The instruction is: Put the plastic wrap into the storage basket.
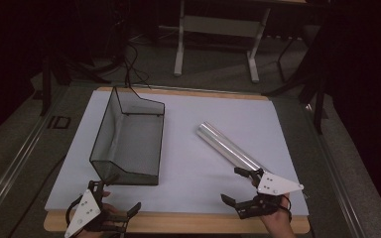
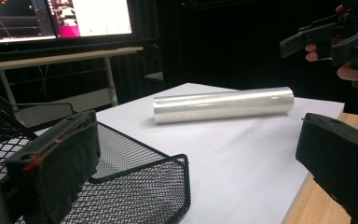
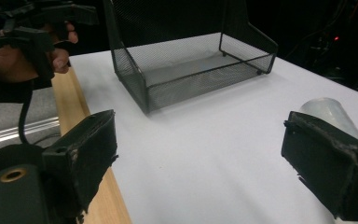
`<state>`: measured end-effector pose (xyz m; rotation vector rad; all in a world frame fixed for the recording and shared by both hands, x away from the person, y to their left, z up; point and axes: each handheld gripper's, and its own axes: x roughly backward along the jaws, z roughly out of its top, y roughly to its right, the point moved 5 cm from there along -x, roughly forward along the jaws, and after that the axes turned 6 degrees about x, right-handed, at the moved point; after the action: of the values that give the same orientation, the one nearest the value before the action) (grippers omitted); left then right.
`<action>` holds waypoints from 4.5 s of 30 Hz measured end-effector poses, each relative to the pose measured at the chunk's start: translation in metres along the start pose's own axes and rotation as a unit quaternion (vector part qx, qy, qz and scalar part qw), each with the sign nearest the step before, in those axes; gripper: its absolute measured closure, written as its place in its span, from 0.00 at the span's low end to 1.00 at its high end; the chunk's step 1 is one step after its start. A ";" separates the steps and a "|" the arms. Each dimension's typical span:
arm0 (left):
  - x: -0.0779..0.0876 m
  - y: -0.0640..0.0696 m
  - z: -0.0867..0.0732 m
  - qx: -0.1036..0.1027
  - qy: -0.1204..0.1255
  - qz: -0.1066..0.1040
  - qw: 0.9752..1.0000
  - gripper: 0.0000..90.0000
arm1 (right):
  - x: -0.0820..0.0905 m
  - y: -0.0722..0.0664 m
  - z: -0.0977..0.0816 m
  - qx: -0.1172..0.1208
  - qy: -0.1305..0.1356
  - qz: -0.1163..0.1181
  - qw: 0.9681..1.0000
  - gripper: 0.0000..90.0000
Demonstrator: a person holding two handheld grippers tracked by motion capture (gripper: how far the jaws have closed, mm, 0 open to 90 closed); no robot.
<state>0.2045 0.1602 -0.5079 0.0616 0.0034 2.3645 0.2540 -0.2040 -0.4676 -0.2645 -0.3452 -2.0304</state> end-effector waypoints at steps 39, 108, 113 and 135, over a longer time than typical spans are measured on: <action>-0.002 0.009 0.001 0.007 -0.001 -0.024 1.000 0.00 | -0.006 0.038 0.062 0.049 -0.004 -0.026 0.998 0.11; -0.005 0.009 -0.003 0.006 -0.010 -0.033 0.999 0.00 | -0.083 0.153 -0.072 -0.045 -0.362 -0.056 0.930 0.34; -0.005 0.010 -0.003 0.004 -0.011 -0.035 0.999 0.00 | -0.086 0.153 -0.075 -0.053 -0.376 -0.050 0.924 0.34; -0.006 0.011 -0.004 0.000 -0.015 -0.035 0.999 0.00 | -0.093 0.152 -0.084 -0.069 -0.437 -0.047 0.896 0.35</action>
<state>0.2013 0.1484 -0.5120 0.0962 -0.0085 2.2935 0.4280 -0.2240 -0.5574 -1.2848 -0.7710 -1.9219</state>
